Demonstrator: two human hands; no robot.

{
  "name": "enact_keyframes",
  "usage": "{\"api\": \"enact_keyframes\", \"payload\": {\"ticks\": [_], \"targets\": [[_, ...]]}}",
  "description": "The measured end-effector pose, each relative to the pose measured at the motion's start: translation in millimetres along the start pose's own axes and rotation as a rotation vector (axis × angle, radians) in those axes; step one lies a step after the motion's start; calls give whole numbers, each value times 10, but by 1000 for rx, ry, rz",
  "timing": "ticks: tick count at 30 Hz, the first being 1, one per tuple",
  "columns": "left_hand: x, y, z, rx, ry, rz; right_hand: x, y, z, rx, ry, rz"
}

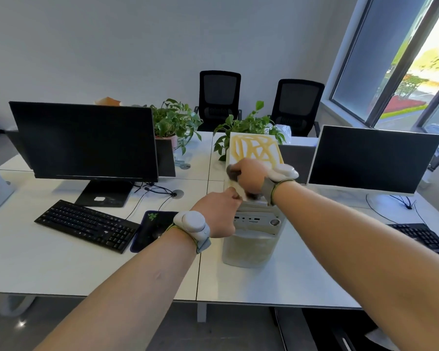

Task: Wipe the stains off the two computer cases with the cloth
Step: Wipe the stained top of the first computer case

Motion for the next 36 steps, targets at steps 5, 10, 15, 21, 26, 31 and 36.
{"api": "enact_keyframes", "payload": {"ticks": [5,10,15,21,26,31,36], "targets": [[-5,37,8,-2,17,-6,-55,34,215,-54,41,-12],[18,58,68,11,-53,20,138,386,222,-32,-38,-79],[83,31,-34,28,-154,7,161,420,148,-80,-24,34],[112,-206,-204,59,-263,33,486,451,40,-138,-63,122],[75,-393,-299,136,-239,-32,908,590,-109,-144,61,212],[71,-464,-307,226,-277,-100,923,655,26,-155,115,131],[69,-464,-222,242,-309,-118,1045,763,73,56,-36,181]]}}
Point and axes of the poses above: each hand's wrist, its own y-axis away from the middle knuckle, its own z-axis out of the palm, x = y × z, the point moved 10 cm from there along -y, towards the middle knuckle, and after that the axes turned 3 degrees about y, right-handed, at the moved point
